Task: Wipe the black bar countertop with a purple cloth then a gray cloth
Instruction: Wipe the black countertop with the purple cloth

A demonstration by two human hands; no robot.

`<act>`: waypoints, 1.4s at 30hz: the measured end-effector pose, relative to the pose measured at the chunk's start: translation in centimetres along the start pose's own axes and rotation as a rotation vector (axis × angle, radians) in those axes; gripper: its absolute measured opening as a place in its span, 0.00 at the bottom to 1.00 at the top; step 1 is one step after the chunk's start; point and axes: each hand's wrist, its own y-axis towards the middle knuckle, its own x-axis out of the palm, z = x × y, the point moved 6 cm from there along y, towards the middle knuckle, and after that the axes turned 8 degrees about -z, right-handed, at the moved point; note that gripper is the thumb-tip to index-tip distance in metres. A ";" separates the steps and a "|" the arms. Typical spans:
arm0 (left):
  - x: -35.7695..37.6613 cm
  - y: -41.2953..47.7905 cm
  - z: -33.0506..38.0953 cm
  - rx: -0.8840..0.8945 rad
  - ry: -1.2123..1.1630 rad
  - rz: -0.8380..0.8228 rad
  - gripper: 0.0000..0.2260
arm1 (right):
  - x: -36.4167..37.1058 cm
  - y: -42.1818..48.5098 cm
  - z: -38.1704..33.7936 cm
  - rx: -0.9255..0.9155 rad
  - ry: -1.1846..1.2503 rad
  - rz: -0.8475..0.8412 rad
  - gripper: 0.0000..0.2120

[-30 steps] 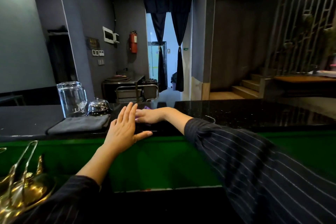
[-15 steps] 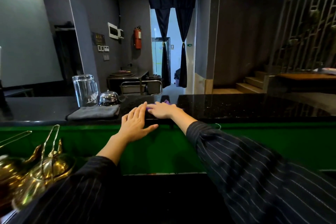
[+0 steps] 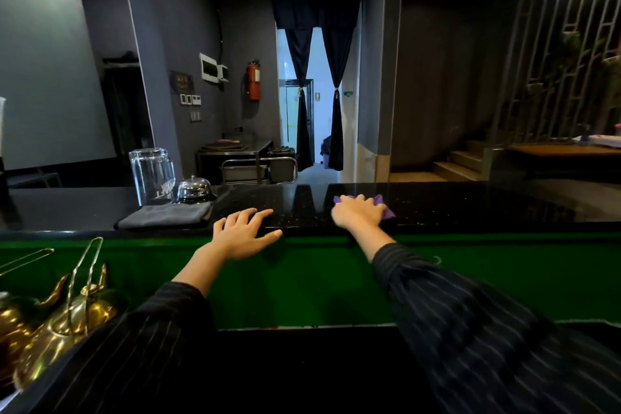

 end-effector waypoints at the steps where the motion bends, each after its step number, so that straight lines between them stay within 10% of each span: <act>1: -0.1 0.1 0.1 -0.022 -0.009 -0.014 0.29 | 0.3 -0.4 -1.1 -0.016 -0.001 0.005 0.24; 9: -0.2 2.1 9.0 -0.006 0.049 -0.258 0.32 | 0.5 -3.4 -1.0 -0.437 -0.022 0.092 0.22; 19: 2.3 2.7 17.4 0.053 -0.055 -0.099 0.30 | -2.5 0.3 18.3 -0.177 0.109 0.168 0.22; 27: 2.4 1.4 18.6 -0.043 -0.044 0.010 0.27 | -1.5 -3.0 18.5 -0.026 0.165 0.551 0.18; 32: 1.8 -3.6 20.6 0.071 -0.933 0.313 0.11 | -0.9 -7.6 14.1 -0.241 0.371 0.652 0.15; 36: 5.7 -6.7 20.1 -0.041 -1.862 -0.244 0.26 | 1.0 -12.9 8.4 -0.475 0.564 0.672 0.17; 42: 6.7 -11.1 11.1 -0.084 -1.903 -0.216 0.14 | 7.8 -16.9 0.3 -0.793 0.636 0.033 0.30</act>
